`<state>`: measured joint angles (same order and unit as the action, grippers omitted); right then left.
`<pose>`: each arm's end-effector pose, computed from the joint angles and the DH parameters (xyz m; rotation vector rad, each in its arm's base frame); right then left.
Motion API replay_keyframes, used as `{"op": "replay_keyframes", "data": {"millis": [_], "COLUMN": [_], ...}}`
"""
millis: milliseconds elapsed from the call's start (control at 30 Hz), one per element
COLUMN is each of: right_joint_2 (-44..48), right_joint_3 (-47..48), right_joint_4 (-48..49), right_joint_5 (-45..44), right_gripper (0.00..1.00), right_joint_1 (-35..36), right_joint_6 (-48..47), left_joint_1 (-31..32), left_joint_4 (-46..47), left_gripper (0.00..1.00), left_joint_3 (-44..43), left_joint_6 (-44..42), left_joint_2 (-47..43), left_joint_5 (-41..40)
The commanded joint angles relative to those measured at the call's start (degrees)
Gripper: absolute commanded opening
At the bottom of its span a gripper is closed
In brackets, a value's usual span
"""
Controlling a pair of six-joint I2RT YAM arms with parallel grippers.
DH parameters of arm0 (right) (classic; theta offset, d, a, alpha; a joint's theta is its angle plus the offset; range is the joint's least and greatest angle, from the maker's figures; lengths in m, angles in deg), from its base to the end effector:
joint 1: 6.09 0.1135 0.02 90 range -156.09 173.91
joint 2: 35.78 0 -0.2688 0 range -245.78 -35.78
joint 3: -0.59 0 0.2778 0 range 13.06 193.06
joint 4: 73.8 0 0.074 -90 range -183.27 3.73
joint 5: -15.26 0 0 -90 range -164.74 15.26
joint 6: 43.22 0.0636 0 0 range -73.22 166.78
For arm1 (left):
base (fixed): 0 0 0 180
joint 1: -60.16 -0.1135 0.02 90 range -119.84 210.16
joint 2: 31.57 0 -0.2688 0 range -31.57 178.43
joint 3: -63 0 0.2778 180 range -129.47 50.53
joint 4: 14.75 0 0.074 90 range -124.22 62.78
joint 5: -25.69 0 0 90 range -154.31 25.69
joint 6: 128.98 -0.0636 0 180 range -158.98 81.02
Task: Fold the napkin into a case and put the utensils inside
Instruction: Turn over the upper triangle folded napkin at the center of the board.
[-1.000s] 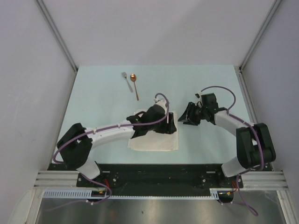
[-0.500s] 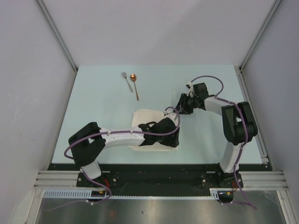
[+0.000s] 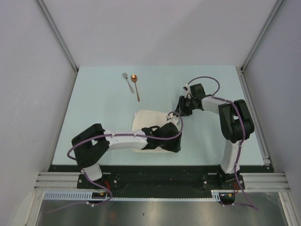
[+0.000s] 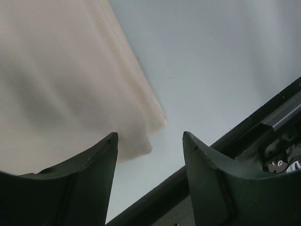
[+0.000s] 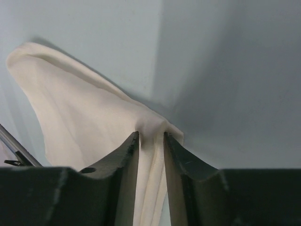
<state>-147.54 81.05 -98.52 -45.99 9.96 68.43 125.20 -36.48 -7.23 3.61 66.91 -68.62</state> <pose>0.4043 0.1482 0.1112 -0.0764 2.6089 0.8880 0.1701 -0.3540 0.1426 0.4680 2.5402 -0.7018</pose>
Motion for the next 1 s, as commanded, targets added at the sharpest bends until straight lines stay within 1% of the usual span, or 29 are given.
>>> {"op": "replay_keyframes", "data": {"millis": [0,67,167,200,267,367,400,433,467,600,633,667,700,733,800,900,967], "right_joint_2": [-0.9,-1.0,-0.6,-0.6,-0.6,-0.6,-0.6,-0.6,-0.6,-0.4,-0.4,-0.2,-0.3,-0.5,-0.6,-0.4,-0.3], "right_joint_3": [2.8,2.9,2.9,2.8,2.7,2.7,2.8,2.8,2.9,3.3,3.3,3.2,3.3,3.3,3.3,2.9,2.8], "right_joint_4": [-0.1,-0.3,-0.4,-0.4,-0.4,-0.4,-0.4,-0.4,-0.5,-0.6,-0.7,-0.8,-0.8,-0.8,-0.8,-0.8,-0.8], "right_joint_5": [-1.9,-2.0,-1.8,-1.7,-1.6,-1.5,-1.5,-1.4,-1.3,-1.0,-0.9,-0.9,-0.8,-0.5,0.6,0.6,0.7], "right_gripper": [0.27,0.25,0.23,0.22,0.20,0.14,0.11,0.10,0.08,0.00,0.00,0.00,0.00,0.00,0.00,0.00,0.00], "right_joint_1": [0.0,0.0,0.0,0.0,0.0,-0.1,-0.1,-0.1,-0.1,-0.3,-0.5,-0.7,-0.6,-1.2,-1.4,-1.6,-1.6], "right_joint_6": [-1.4,-1.6,-1.7,-1.7,-1.8,-1.8,-1.7,-1.8,-1.7,-1.6,-1.3,-1.1,-1.0,-0.6,-0.5,-0.6,-0.7], "left_joint_1": [0.5,0.8,1.4,1.6,1.6,1.6,1.5,1.6,1.6,1.8,1.8,1.8,1.8,1.8,2.0,2.0,2.5], "left_joint_4": [0.4,-0.8,-2.8,-2.9,-3.3,-4.6,-4.8,-5.0,-4.9,-5.3,-5.7,-5.9,-5.9,-6.1,-6.0,-7.0,-7.2], "left_gripper": [0.60,0.60,0.54,0.50,0.50,0.45,0.42,0.40,0.32,0.21,0.18,0.08,0.02,0.00,0.00,0.00,0.16], "left_joint_3": [-1.2,-2.4,-3.5,-3.5,-3.6,-4.9,-5.3,-5.7,-6.4,-8.1,-8.7,-8.9,-9.1,-9.5,-9.5,-9.0,-8.1], "left_joint_6": [0.7,0.1,-0.2,-0.3,-0.3,-0.4,-0.6,-0.6,-0.7,-1.4,-1.5,-1.4,-1.3,-1.1,-0.8,0.0,0.0], "left_joint_2": [1.5,2.4,3.2,3.0,3.2,3.8,4.1,4.1,3.9,2.7,2.5,2.6,2.9,3.2,4.0,4.0,2.6], "left_joint_5": [0.3,0.1,-1.9,-2.4,-3.7,-5.2,-5.3,-5.5,-5.5,-5.4,-5.2,-4.7,-4.0,-3.6,-2.5,-2.9,-4.6]}}
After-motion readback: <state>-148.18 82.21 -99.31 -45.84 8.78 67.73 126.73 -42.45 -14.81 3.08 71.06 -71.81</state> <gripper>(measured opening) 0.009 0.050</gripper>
